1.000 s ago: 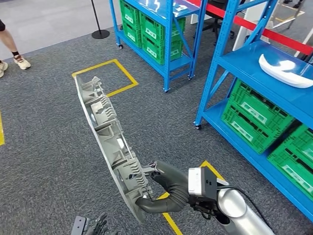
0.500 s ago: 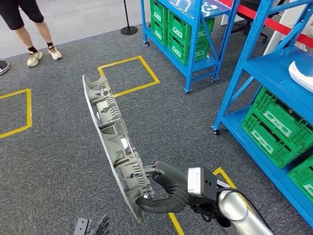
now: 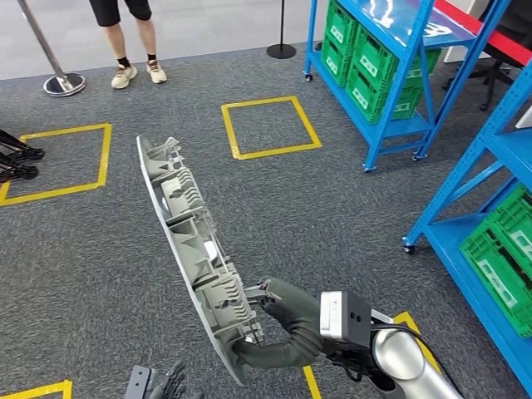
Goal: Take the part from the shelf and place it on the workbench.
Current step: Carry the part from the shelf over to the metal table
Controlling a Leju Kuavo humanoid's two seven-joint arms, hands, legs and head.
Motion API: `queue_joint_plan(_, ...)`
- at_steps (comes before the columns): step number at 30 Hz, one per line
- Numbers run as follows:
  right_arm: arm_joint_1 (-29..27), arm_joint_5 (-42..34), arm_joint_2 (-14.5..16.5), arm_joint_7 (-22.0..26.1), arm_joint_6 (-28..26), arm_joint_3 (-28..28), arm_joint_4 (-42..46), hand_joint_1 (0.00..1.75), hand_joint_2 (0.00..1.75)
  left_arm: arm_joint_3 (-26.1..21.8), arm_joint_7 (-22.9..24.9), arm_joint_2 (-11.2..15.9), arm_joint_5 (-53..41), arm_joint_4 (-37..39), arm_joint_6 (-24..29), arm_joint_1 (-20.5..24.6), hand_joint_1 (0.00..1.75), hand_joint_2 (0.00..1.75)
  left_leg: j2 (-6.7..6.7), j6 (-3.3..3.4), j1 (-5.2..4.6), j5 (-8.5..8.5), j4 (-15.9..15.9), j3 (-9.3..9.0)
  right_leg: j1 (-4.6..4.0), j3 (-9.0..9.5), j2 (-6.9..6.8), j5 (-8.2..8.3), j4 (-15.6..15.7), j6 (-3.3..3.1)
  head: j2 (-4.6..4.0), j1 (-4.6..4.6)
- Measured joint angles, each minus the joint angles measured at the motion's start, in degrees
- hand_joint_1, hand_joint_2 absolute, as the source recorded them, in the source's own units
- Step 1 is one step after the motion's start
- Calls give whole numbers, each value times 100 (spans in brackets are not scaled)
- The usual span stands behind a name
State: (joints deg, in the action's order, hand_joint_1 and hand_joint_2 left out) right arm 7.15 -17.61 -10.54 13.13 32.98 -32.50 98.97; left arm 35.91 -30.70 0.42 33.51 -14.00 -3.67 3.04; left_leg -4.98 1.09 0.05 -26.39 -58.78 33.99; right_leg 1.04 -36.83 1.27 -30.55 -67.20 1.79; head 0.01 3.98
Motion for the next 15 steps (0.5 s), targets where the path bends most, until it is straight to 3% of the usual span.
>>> queue_joint_plan(2, -8, 22, 5, -25, -1, 7, 26, 175, 175, 4, -3, 5, -8, -3, -34, 9, 0, 175, -143, -71, 3, -15, -45, 37, 20, 257, 181, 210, 589, -17, -1, 0)
queue_joint_plan(3, -12, 28, 11, -35, 3, 9, 37, 175, 175, 5, -4, 9, -8, -2, -44, 6, 0, 175, -197, -114, 5, -14, -49, 60, 16, 294, 221, 215, 688, -40, -1, 0)
queue_joint_plan(5, -15, 31, 29, -44, 12, 11, 43, 175, 175, 5, -9, 19, -2, 7, -50, -13, 0, 175, -284, -199, 20, 3, -25, 86, -2, 300, 126, 222, 711, -118, -1, -1)
queue_joint_plan(6, -14, 34, 41, -49, 16, 11, 43, 175, 175, 5, -9, 24, 2, 13, -50, -25, 0, 175, -230, -233, 23, -10, -42, 97, -5, 311, 68, 232, 728, -161, -1, 1)
queue_joint_plan(8, -13, 36, 61, -50, 17, 13, 43, 175, 175, 5, -10, 32, 8, 19, -51, -27, 0, 175, 78, -284, 15, -211, -359, 239, -4, 334, -67, 245, 762, -236, -1, 18)
queue_joint_plan(10, -15, 37, 69, -48, 17, 16, 43, 175, 175, 5, -10, 33, 9, 19, -51, -12, 0, 175, 378, -319, 14, -588, -1090, 585, -27, 341, -216, 232, 767, -277, -1, 32)
queue_joint_plan(12, -16, 36, 71, -49, 22, 19, 41, 175, 175, 5, -10, 34, 9, 19, -52, -14, 0, 175, 439, -335, 19, -759, -1621, 841, -45, 343, -373, 218, 766, -291, -1, 32)
queue_joint_plan(13, -16, 32, 72, -49, 28, 19, 40, 175, 175, 5, -10, 34, 9, 19, -51, -19, 0, 175, 453, -332, 19, -683, -1584, 816, -51, 349, -445, 210, 765, -292, 0, 32)
queue_joint_plan(15, -11, 19, 75, -48, 51, 18, 39, 175, 175, 5, -10, 37, 13, 19, -50, -21, 0, 175, 587, -296, 6, -321, -906, 445, -63, 380, -580, 188, 765, -278, 0, 32)
